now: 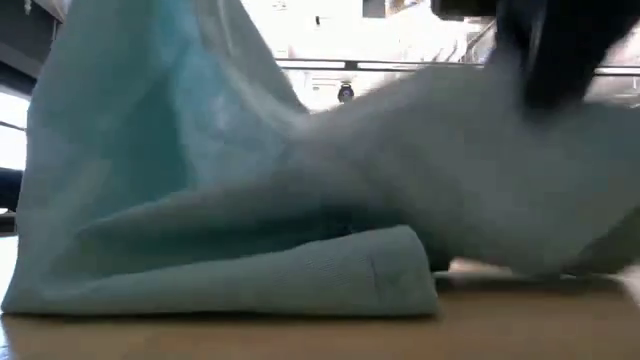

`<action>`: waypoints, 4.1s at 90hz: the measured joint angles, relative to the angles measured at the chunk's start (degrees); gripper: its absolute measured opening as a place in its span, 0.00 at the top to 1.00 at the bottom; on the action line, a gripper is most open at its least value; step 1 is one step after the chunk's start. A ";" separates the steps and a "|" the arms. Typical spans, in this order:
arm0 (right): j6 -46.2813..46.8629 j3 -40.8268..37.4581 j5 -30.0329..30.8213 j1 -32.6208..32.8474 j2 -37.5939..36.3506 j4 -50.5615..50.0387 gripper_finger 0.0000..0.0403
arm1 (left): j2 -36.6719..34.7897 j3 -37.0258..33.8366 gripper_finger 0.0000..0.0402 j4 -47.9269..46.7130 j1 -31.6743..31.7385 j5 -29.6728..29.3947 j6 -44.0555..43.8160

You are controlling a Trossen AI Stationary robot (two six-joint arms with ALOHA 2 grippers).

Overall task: Set table place
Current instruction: Fold the blue table napkin

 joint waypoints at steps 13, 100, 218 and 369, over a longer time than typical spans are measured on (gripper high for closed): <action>5.70 0.22 -22.69 -4.81 -8.67 5.53 1.00 | -0.13 7.16 1.00 -2.81 -1.93 -2.95 -2.39; -24.76 0.09 -1.08 -24.67 -12.67 -23.07 0.57 | -0.87 -15.02 1.00 -6.17 19.06 -1.45 -3.91; 44.79 48.40 62.81 -10.06 30.70 -70.35 0.59 | -20.58 -11.37 1.00 20.84 15.03 4.69 22.63; -4.24 17.96 7.21 -25.13 3.05 -28.06 1.00 | -20.57 -33.52 1.00 -0.96 21.39 -4.84 15.63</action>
